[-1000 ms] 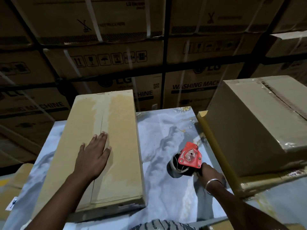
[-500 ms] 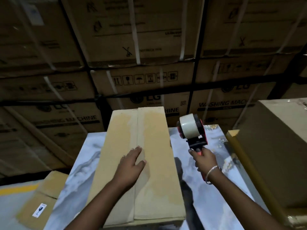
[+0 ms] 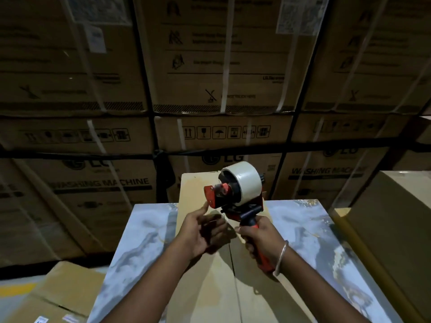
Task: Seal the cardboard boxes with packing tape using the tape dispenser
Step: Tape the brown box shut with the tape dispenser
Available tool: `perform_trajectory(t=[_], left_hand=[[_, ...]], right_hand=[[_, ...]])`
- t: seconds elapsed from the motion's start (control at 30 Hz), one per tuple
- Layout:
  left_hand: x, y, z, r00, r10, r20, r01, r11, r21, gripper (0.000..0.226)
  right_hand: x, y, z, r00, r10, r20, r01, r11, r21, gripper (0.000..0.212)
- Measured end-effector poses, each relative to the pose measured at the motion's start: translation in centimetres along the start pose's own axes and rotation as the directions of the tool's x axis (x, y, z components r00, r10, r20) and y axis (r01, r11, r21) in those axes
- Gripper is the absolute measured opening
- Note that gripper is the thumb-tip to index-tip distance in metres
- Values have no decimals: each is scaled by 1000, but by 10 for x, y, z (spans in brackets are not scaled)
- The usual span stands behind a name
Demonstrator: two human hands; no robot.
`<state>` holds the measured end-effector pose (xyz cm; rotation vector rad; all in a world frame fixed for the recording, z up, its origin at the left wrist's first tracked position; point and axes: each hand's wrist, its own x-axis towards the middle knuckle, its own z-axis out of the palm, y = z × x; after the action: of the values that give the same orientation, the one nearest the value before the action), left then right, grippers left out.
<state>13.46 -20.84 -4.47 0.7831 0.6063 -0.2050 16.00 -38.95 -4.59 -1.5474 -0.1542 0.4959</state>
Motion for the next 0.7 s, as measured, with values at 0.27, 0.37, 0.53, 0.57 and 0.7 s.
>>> perform_trajectory(t=[0.27, 0.37, 0.53, 0.57, 0.7], left_hand=[[12, 23, -5, 996, -91, -4, 90, 990, -111, 37], [12, 27, -4, 998, -70, 6, 70, 984, -166, 20], [20, 30, -5, 998, -59, 17, 61, 985, -159, 27], [21, 32, -6, 998, -61, 16, 62, 987, -150, 35], [30, 46, -9, 996, -84, 1, 84, 996, 31, 38]], right_hand=[[-4, 0, 26, 999, 25, 36, -28, 996, 83, 29], [-5, -1, 25, 998, 23, 53, -27, 996, 79, 27], [-2, -1, 22, 998, 14, 64, -19, 996, 83, 23], [-2, -1, 22, 997, 12, 70, -18, 996, 83, 23], [-1, -3, 21, 996, 15, 90, -21, 998, 63, 25]])
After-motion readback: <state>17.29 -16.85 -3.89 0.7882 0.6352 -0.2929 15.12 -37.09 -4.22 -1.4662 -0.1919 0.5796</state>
